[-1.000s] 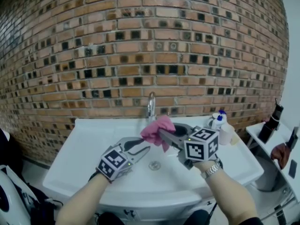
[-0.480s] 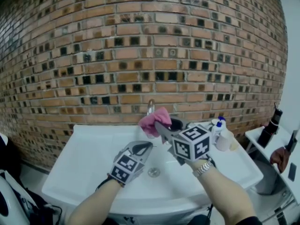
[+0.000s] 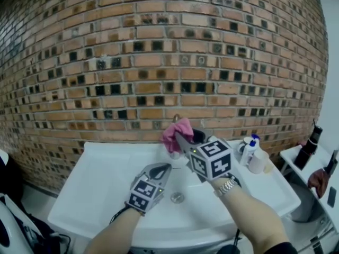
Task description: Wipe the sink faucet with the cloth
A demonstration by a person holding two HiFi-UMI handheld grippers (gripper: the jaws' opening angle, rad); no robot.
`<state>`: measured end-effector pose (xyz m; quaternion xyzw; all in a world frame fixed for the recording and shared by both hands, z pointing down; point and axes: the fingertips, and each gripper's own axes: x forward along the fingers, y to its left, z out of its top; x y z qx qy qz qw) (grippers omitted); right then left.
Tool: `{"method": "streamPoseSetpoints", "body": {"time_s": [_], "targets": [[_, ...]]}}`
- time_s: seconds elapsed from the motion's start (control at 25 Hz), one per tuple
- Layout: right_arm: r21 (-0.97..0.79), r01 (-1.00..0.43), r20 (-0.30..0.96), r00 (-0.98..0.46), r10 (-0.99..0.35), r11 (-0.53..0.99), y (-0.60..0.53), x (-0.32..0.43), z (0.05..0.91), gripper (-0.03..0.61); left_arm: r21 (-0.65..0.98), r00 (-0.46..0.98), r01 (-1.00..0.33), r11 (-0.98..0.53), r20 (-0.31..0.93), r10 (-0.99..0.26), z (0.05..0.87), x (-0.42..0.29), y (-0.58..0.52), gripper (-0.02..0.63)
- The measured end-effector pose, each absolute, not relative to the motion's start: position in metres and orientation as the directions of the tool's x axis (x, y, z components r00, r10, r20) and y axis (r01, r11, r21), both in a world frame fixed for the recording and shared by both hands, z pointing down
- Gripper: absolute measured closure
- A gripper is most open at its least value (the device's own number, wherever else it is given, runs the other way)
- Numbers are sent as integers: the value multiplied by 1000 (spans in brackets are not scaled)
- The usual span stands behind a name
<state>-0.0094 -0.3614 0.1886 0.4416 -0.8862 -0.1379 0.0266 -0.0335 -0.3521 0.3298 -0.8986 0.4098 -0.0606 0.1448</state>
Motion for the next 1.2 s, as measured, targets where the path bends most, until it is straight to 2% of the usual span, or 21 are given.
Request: {"method": "streamPoseSetpoints", "body": {"time_s": [0.48,1.2], "targets": [[279,-800,-100,-574,-813,531,-382,-15,170,454,-331,680,-694,-639,-11,-733,326,-28,-345,607],[146,-853,-149,-520,-841,502,-419,1,150,456,-312,673,-708,-634,-25,-739,320,-32,-344,607]]}}
